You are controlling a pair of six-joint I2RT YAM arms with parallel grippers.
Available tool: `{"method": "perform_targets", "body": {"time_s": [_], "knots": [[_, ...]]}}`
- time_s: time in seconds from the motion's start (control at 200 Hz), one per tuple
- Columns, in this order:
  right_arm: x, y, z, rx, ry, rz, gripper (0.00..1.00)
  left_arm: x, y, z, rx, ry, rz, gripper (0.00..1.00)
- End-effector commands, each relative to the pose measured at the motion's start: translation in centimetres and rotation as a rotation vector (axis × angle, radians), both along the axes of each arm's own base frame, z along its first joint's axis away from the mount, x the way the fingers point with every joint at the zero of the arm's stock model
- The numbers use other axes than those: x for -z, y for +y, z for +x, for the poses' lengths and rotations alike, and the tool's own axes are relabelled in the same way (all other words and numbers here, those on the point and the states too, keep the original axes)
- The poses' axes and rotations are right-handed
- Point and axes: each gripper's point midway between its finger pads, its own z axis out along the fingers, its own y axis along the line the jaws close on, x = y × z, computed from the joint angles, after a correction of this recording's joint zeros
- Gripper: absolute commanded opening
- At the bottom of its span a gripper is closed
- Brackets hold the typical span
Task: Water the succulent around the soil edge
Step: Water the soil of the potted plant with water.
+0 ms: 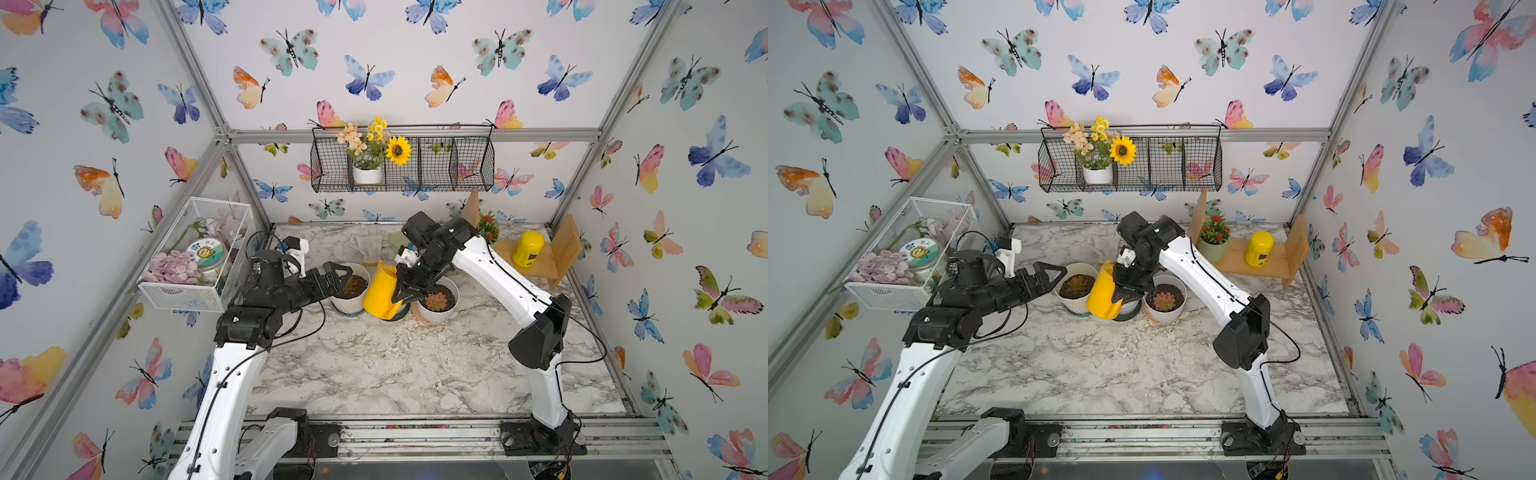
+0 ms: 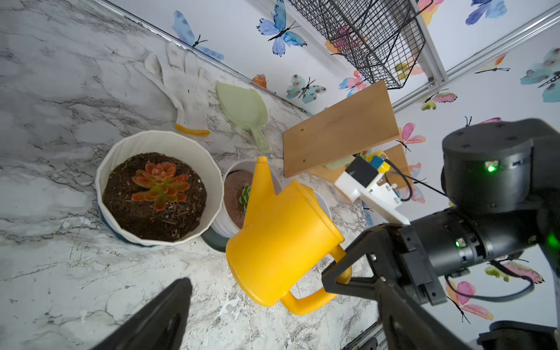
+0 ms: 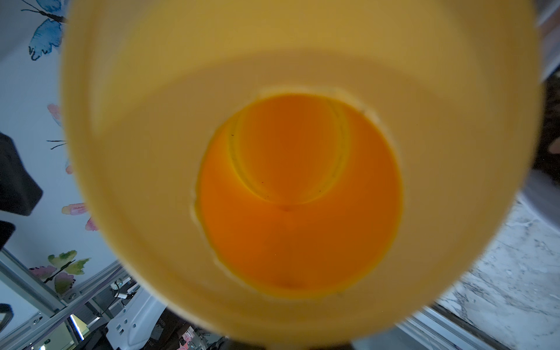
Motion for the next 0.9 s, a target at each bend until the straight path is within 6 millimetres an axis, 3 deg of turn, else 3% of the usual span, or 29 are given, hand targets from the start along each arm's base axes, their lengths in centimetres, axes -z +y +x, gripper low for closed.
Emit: {"method": "perform_targets", "body": {"time_s": [0.0, 0.22, 0.441, 0.896], "knots": [[-1.8, 0.4, -0.6, -0.036, -0.012, 0.072, 0.01, 2.6, -0.6, -2.4, 0.037, 0.080, 0.017, 0.99], [-2.1, 0.5, -1.0, -0.049, 0.011, 0.090, 0.01, 4.0, -0.5, -4.4, 0.055, 0.113, 0.048, 0.99], [-2.3, 0.1, -0.8, -0.037, -0.003, 0.078, 0.01, 3.8, -0.6, -5.5, 0.064, 0.100, 0.057, 0.99], [-2.9, -3.5, -1.6, -0.003, -0.001, 0.057, 0.01, 2.0, -1.6, -3.8, 0.098, 0.074, 0.061, 0.99]]}}
